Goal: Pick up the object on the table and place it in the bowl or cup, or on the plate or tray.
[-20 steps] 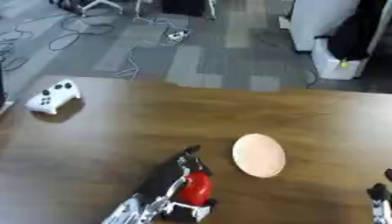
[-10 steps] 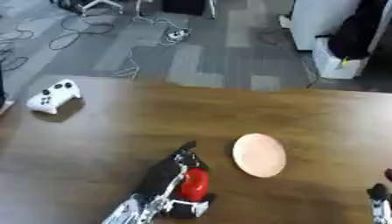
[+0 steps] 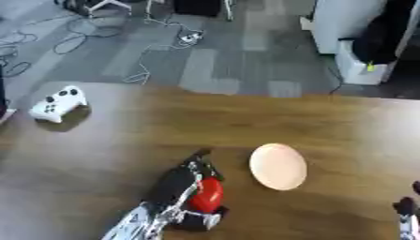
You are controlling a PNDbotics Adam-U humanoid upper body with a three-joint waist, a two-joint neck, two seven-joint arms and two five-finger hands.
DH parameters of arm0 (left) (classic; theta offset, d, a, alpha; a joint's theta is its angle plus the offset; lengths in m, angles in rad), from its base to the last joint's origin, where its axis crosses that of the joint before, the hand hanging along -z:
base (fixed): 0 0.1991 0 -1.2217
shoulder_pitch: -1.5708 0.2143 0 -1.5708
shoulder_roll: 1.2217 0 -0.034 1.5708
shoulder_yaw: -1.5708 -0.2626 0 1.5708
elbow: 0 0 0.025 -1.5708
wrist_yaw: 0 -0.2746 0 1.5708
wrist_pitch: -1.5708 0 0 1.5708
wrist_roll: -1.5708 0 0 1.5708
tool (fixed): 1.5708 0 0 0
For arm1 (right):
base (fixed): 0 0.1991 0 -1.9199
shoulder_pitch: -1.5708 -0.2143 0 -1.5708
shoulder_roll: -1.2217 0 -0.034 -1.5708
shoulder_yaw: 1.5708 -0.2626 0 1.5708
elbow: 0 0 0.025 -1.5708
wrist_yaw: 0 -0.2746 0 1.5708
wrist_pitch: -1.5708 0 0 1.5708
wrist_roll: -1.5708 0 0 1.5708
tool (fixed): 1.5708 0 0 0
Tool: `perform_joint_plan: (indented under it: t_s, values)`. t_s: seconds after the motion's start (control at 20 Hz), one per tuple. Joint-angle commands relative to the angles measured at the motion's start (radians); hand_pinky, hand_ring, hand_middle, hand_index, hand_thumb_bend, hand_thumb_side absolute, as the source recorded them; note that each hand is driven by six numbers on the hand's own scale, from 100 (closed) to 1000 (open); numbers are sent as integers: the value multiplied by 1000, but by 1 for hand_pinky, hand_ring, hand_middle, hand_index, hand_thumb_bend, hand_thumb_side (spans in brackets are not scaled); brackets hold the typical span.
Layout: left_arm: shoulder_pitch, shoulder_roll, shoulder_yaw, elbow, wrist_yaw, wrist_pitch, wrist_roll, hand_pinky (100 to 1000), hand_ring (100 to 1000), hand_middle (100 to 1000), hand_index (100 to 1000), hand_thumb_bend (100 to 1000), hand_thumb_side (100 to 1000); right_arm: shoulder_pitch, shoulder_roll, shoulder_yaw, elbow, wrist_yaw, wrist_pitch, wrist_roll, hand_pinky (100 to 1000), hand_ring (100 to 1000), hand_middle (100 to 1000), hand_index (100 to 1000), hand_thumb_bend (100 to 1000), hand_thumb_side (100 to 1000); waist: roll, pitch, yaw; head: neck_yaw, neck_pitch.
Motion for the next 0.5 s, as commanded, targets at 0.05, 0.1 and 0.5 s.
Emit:
perform_joint_plan:
  t_s: [0.05,0.1,0.5]
  values:
    - [-35,33,15,-39,-14,1,-5,100,1000,284,433,392,100,-6,-9,-8,-10,-3,-2,-3,803,693,913,898,261,712,1,-19,-2,-4,-21]
    - [-44,38,17,-42,-15,2,-6,100,1000,285,435,397,100,-6,-9,-8,-10,-3,-2,-3,803,694,913,898,261,712,2,-20,-2,-4,-21]
    - [-134,78,22,-64,-32,1,-8,100,1000,286,435,432,100,-5,-15,-7,-11,-4,-2,-1,803,694,913,898,261,712,6,-27,-9,5,-36]
